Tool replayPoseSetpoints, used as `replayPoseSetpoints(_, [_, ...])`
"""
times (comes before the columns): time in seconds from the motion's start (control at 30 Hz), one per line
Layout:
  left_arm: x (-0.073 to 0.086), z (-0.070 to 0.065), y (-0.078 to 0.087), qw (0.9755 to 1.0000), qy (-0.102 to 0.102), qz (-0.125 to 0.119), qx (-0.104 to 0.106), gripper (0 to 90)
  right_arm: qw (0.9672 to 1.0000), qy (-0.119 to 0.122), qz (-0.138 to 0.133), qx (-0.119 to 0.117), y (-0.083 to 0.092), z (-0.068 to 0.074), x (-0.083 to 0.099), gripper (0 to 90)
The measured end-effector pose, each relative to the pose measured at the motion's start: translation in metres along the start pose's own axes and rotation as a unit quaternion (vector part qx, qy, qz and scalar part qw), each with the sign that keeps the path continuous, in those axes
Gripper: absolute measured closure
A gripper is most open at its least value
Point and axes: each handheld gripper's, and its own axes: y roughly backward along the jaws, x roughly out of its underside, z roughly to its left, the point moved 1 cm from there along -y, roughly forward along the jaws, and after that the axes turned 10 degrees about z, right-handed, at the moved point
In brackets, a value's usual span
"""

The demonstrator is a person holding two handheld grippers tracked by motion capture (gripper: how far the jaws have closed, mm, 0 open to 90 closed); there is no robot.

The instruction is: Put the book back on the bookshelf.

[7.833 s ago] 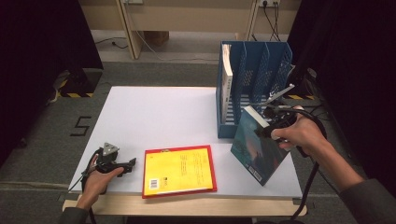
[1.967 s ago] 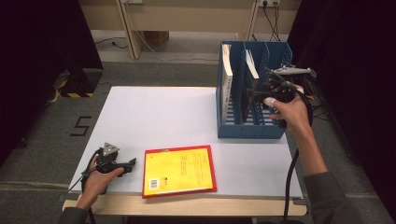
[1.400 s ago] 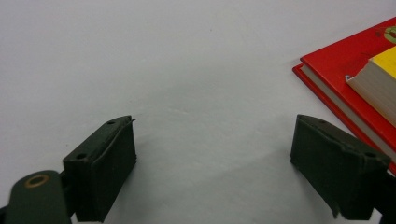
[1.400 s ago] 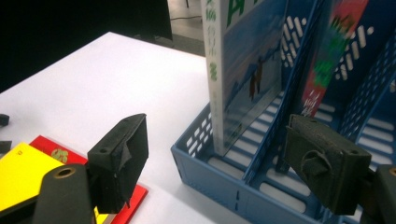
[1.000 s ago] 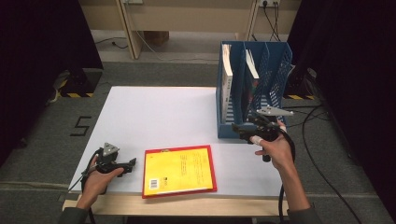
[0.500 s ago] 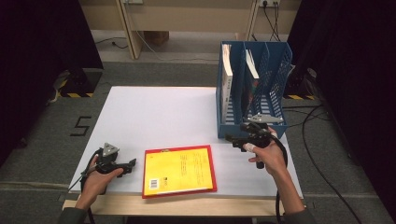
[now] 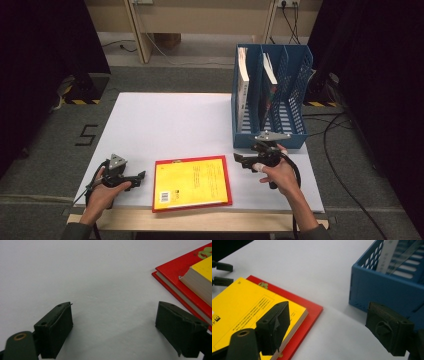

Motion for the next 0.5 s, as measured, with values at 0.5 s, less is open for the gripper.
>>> replayPoseSetpoints(0.5, [0.001,-0.014,0.016,0.9993,-0.021,-0.012,0.027,14.8,0.998,0.017,0.048,-0.036,-0.026,0.024,0.025,20.9])
